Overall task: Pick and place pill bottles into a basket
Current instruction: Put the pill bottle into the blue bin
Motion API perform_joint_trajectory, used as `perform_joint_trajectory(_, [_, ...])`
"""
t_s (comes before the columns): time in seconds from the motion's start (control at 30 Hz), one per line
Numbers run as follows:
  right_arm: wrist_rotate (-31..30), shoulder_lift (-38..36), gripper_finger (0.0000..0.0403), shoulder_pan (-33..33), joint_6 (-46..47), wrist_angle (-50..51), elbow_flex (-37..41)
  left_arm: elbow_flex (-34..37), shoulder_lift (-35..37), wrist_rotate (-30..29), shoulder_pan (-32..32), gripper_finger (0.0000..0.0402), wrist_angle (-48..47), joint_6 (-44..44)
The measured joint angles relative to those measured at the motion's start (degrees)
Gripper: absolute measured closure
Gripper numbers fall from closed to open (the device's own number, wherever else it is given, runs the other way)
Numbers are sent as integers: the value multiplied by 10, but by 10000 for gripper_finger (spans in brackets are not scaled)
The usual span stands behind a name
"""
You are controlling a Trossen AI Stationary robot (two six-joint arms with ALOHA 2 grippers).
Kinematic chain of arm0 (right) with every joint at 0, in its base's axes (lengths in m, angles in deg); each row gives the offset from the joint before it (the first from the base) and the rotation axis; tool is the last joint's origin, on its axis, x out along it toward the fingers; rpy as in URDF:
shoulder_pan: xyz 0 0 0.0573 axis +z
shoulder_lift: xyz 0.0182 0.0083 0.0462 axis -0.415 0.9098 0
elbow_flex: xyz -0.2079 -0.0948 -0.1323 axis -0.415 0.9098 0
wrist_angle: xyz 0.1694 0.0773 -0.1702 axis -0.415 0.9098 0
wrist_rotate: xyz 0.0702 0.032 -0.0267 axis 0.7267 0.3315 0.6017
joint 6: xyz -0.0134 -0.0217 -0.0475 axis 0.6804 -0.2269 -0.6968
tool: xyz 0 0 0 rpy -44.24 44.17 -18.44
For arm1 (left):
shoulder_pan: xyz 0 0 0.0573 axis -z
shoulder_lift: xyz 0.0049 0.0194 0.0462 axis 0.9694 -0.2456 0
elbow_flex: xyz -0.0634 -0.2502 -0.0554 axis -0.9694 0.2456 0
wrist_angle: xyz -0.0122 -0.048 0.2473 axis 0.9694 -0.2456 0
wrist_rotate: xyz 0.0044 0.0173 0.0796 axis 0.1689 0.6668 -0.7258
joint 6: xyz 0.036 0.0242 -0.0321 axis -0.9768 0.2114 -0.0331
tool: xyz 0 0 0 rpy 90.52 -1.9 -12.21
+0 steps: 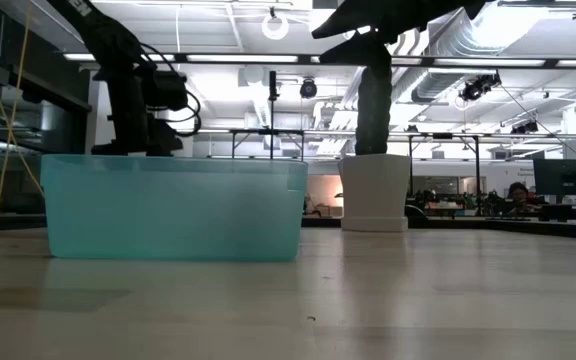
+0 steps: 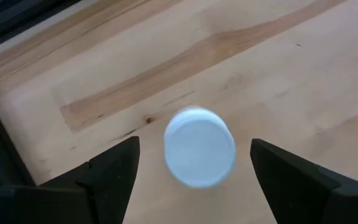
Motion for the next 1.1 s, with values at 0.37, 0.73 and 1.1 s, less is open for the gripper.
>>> perform_joint_trajectory(0.37, [0, 0, 192, 0, 0, 0, 0, 0, -41, 7, 0, 60, 22, -4])
perform_joint_trajectory(0.73, [0, 0, 192, 0, 0, 0, 0, 0, -66, 7, 0, 106, 17, -5])
perform_joint_trajectory(1.1, [0, 0, 192, 0, 0, 0, 0, 0, -67, 8, 0, 183, 22, -8])
